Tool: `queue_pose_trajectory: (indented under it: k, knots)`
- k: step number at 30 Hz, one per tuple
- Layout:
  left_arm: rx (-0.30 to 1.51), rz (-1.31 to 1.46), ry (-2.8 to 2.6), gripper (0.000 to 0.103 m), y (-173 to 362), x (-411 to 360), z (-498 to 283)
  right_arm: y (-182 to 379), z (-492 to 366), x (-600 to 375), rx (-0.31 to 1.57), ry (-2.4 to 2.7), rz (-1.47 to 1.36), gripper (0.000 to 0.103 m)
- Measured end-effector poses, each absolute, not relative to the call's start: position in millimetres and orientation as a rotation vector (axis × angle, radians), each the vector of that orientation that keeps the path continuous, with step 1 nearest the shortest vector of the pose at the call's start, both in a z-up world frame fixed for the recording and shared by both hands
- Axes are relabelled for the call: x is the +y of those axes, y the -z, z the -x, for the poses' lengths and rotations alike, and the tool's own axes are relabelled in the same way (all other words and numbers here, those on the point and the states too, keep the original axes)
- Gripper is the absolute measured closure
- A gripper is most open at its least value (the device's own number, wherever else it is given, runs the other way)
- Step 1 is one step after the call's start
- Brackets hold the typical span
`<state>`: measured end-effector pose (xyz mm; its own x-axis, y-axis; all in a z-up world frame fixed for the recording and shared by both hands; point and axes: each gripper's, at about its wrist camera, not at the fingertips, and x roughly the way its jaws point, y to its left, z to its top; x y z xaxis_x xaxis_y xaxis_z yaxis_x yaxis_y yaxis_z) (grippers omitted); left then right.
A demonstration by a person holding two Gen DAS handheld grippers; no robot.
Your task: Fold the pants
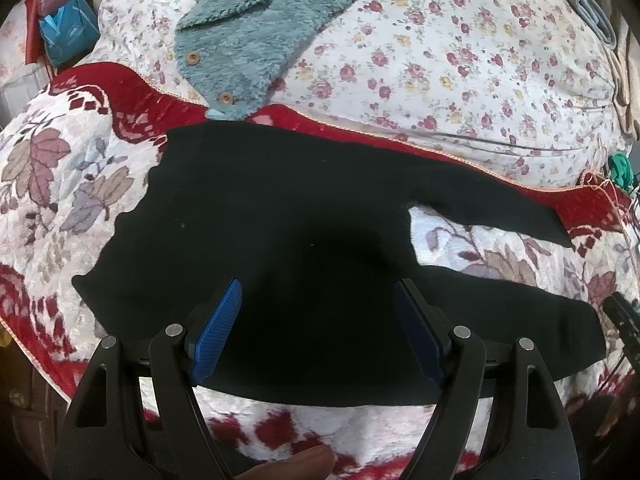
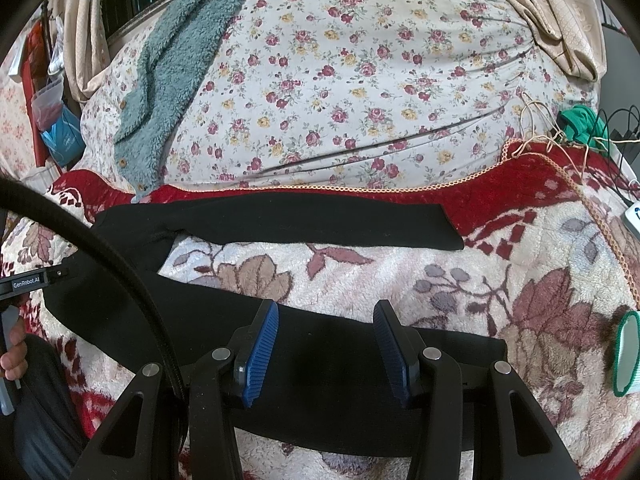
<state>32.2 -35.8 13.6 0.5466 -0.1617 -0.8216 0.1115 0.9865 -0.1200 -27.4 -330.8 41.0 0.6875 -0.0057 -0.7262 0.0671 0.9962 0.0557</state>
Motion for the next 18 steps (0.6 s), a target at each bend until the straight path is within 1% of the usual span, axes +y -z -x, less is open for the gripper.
queue_pose_trajectory:
  k: [3, 8, 18]
  knots:
    - [0.971, 0.004, 0.147, 0.024, -14, -47, -31, -44, 28, -331, 0.803, 0.039, -0.084, 0.056]
    - [0.889, -0.088, 0.105, 0.024, -20, -47, -21, -46, 29, -333, 0.787, 0.035, -0.103, 0.056]
    - [0.874, -0.07, 0.118, 0.024, -22, -41, -21, -45, 29, -332, 0.787, 0.041, -0.098, 0.055]
